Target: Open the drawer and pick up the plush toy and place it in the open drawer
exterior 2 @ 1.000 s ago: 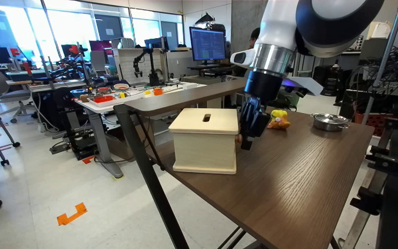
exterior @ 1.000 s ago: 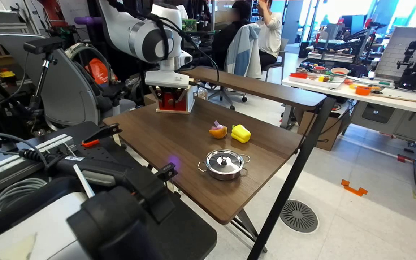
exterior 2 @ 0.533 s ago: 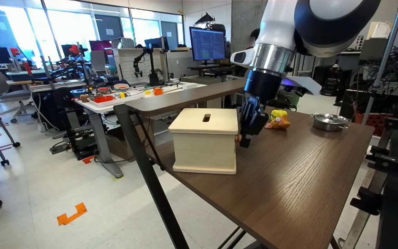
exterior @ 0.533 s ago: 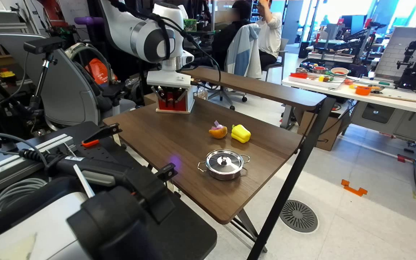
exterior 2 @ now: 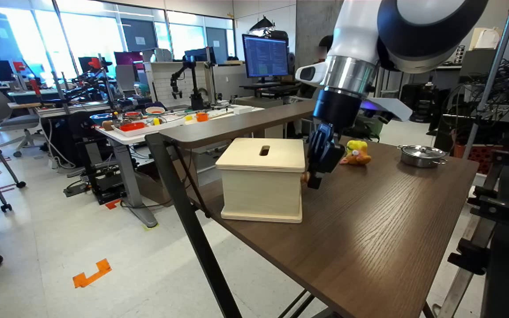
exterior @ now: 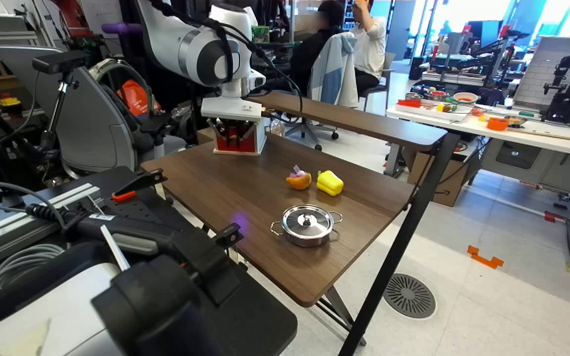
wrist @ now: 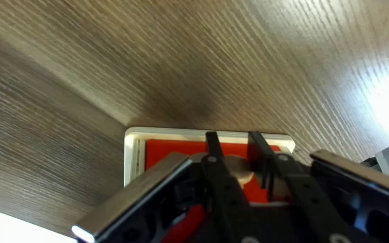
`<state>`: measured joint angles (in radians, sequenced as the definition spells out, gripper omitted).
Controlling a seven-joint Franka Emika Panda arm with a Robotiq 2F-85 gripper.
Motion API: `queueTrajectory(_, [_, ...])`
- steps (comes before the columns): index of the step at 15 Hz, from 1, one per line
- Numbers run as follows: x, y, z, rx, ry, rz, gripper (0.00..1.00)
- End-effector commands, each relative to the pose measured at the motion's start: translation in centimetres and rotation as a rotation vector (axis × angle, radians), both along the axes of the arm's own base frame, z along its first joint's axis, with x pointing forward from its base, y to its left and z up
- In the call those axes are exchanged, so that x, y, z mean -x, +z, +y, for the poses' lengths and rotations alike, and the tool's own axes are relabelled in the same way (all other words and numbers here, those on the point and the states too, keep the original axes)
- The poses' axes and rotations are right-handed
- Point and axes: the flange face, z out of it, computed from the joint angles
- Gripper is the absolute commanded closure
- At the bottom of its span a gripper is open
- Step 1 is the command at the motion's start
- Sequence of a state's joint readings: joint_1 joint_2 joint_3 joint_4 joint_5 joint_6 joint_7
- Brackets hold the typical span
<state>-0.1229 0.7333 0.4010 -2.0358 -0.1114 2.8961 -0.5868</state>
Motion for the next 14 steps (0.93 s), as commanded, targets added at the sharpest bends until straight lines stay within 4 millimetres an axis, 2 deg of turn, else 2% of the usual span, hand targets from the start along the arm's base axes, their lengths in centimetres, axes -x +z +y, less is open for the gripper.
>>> queueTrajectory(1, [1.8,0.3,0.8,-0.011,0.033,0.036,0.94])
queueTrajectory(14, [4.2,1.0,-0.9,0.032,0.015,0.073,0.94])
